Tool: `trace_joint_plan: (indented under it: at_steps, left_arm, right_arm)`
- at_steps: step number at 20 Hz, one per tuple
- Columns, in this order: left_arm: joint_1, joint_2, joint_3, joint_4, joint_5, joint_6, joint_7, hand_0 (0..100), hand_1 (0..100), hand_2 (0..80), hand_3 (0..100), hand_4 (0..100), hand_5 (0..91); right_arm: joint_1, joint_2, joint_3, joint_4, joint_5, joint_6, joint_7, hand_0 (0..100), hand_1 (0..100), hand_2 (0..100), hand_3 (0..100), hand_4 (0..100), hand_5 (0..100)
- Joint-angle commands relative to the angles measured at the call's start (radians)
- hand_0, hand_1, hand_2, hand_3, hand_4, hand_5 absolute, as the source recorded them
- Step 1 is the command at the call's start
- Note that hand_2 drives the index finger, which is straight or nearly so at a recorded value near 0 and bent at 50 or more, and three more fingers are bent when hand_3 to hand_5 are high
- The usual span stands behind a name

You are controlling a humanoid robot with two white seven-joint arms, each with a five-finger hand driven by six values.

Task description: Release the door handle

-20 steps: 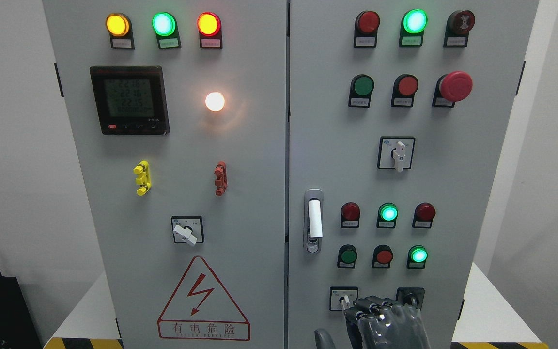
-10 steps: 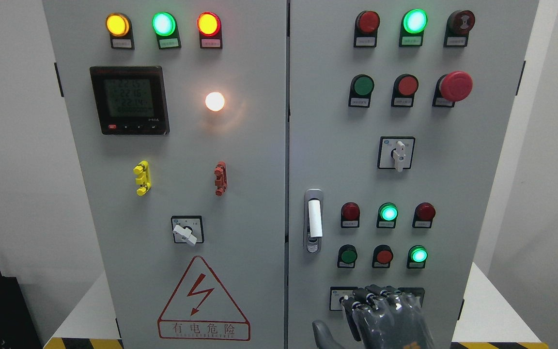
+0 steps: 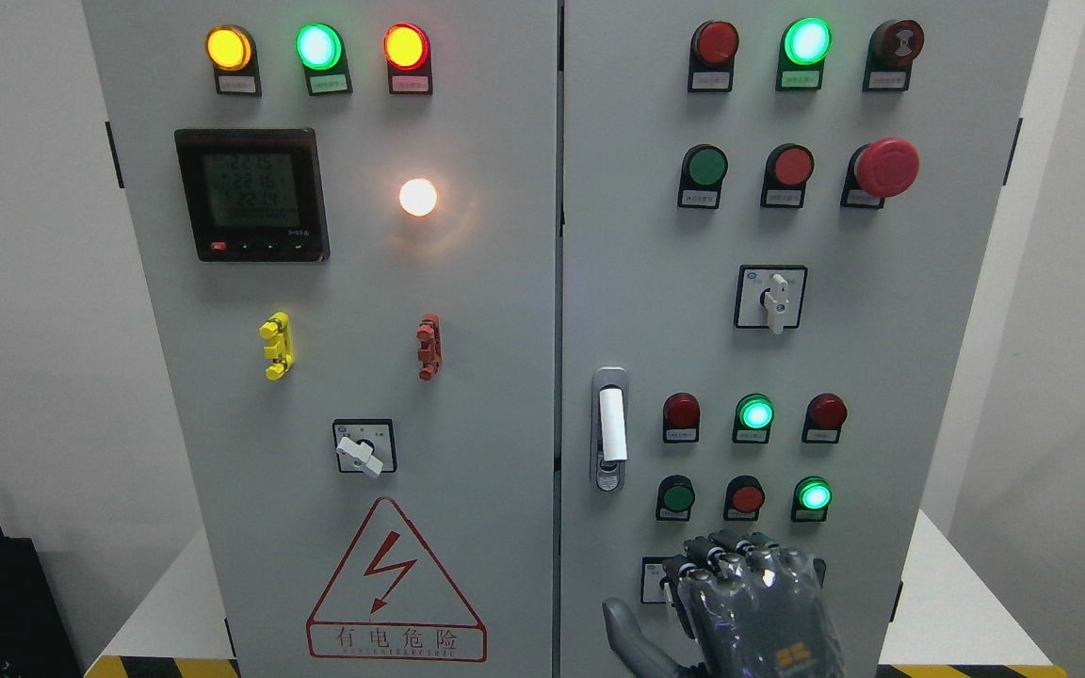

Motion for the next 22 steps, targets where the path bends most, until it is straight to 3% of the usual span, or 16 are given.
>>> trace_joint_plan:
  at_steps: [1,22]
  left_arm:
    - [-0.003,0.0,0.002,0.009,0.001,0.0,-0.001,12,39,0.0,0,0,0.0]
    - [-0.003,0.0,0.002,0.011,0.001,0.0,-0.001,12,39,0.0,0,0,0.0]
  right_arm:
    - [-0.018,0.049,-0.008,0.01,0.028,0.006,0.009,35,0,99,100,100,94]
    - [-0.135,0.053,-0.02,0.127,0.028,0.062,0.038,36,0,99,100,100,94]
